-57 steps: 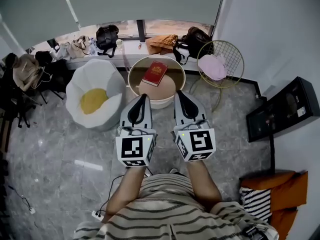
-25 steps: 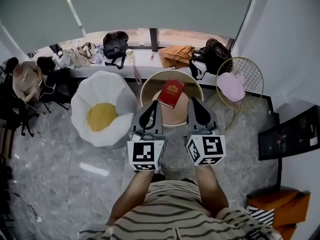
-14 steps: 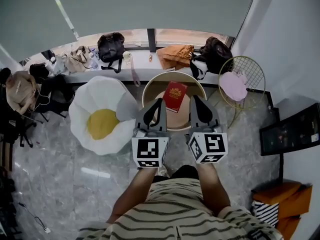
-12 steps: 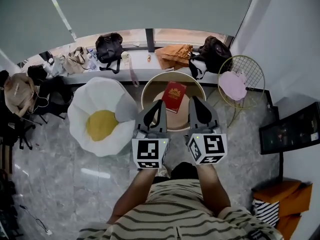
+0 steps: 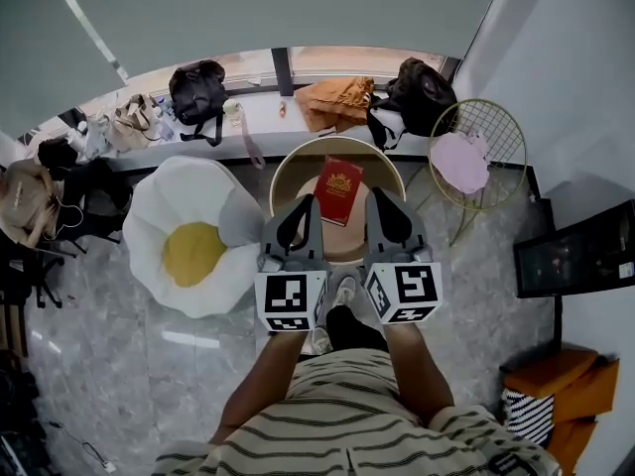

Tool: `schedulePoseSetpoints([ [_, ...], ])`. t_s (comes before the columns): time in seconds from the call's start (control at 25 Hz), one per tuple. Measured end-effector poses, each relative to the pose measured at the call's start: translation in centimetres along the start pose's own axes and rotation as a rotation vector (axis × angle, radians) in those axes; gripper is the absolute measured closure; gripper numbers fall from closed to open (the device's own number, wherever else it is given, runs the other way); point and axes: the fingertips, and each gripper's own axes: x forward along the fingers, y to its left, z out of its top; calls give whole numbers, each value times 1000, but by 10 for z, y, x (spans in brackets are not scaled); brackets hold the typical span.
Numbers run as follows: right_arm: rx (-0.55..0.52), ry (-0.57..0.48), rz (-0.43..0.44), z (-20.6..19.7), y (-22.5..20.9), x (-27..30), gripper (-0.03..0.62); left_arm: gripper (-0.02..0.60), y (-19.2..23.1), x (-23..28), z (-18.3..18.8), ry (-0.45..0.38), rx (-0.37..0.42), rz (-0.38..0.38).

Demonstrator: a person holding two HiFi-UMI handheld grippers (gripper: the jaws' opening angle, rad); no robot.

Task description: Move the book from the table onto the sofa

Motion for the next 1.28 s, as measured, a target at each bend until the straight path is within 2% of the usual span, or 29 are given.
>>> schedulePoseSetpoints([
  [0.36,39,32,3,-13,-51,72,591,577,8,88,-11,51,6,-21],
  [0.6,72,72,11,-30,-78,108,591,577,16,136,-28,106,2,-1],
  [1.0,132,142,14,-72,-111,141,591,577,15,179,-77,219,0,18],
  [1.28,167,222,-13,-114,-114,163,591,577,35,193,-127,324,-26,-6],
])
